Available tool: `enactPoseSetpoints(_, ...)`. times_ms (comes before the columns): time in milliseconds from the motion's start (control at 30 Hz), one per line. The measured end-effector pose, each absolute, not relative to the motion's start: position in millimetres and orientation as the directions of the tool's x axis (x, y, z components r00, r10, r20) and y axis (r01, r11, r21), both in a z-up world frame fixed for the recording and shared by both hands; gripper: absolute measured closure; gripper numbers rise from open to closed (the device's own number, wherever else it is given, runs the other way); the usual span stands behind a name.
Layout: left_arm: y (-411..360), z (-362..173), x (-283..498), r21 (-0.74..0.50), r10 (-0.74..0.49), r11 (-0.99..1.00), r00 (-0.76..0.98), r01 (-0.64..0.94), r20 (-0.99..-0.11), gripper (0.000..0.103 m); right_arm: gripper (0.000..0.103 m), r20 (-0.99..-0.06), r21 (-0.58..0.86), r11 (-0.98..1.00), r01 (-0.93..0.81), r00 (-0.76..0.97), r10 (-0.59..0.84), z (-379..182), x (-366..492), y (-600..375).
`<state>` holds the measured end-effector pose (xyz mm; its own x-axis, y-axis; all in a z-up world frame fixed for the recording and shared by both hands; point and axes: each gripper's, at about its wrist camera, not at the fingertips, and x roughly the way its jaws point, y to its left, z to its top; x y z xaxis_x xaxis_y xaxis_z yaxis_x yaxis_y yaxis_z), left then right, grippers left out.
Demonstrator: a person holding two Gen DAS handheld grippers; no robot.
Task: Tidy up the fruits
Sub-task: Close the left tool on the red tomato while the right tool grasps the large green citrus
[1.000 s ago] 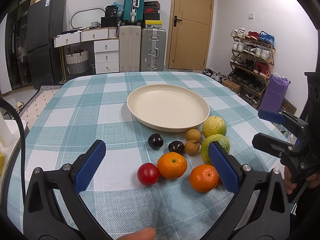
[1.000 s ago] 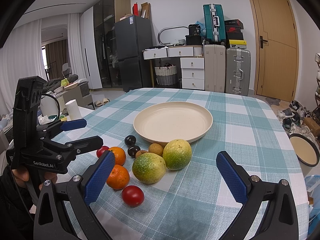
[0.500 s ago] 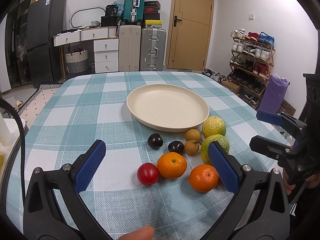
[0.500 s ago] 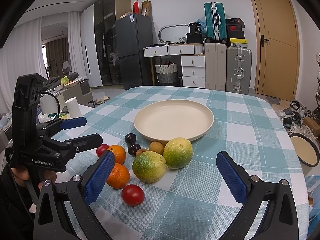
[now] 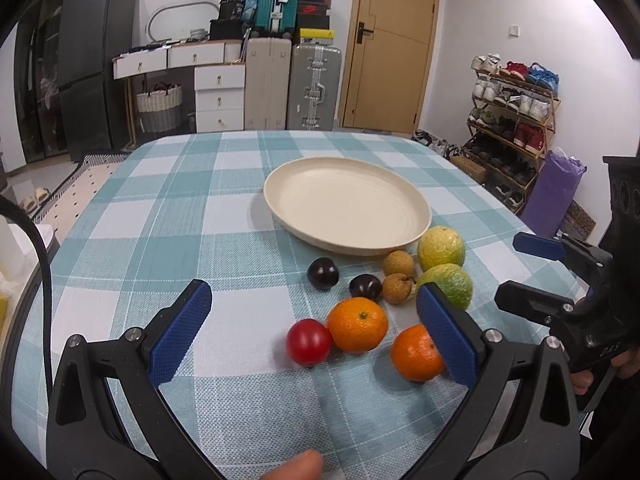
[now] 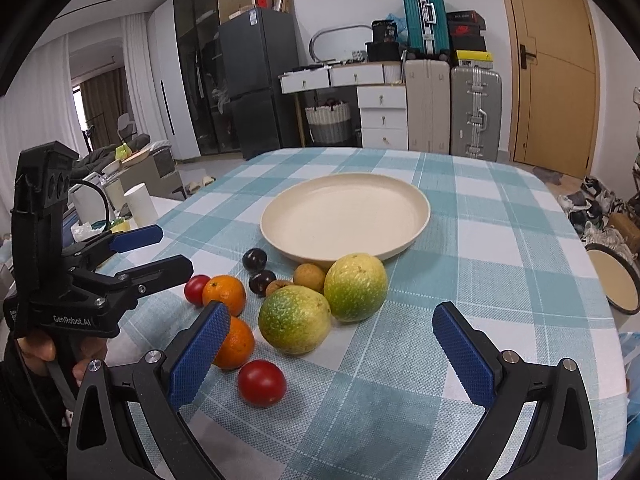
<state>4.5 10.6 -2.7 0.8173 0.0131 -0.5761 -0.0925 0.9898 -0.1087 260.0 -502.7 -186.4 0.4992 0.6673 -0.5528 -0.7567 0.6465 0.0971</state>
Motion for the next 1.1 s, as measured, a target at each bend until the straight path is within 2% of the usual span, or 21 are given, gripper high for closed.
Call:
enactPoseSetpoints(300,25,-14,15,-0.07,0.059,0.988,0.761,-0.135,-0.646,0.002,0.0,-0.596,0.174,0.654,-0.736,0.45,0.665,-193,276,-495)
enactPoseSetpoints(400,32,-19,18,-0.097,0.036,0.986,0.743,-0.135,-0.668,0.009,0.001,-0.617,0.209,0.637,-0.742,0.405,0.675,-196,279,-490)
enactPoseSetpoints(467,35,-23,19,-0.102,0.027,0.986,0.731,-0.132,-0.682,0.015,0.006,-0.625,0.237,0.617,-0.75,0.369,0.688,-199,280,-487)
enactPoseSetpoints(567,36,-26,21,-0.097,0.012,0.989,0.717,-0.111,-0.697,0.019,0.019,-0.644,0.27,0.604,-0.75,0.326,0.692,-205,283,-482)
enactPoseSetpoints(767,33,-31,24,-0.084,-0.003,0.993,0.696,-0.082,-0.718,0.023,0.026,-0.653,0.317,0.58,-0.75,0.271,0.707,-211,284,-475)
enactPoseSetpoints(900,34,-31,24,-0.095,-0.019,0.993,0.685,-0.073,-0.728,0.023,0.035,-0.656,0.329,0.57,-0.753,0.252,0.712,-211,282,-472)
enactPoseSetpoints(1100,37,-34,23,-0.108,-0.035,0.992,0.673,-0.068,-0.739,0.023,0.039,-0.658,0.342,0.569,-0.748,0.241,0.713,-213,282,-471)
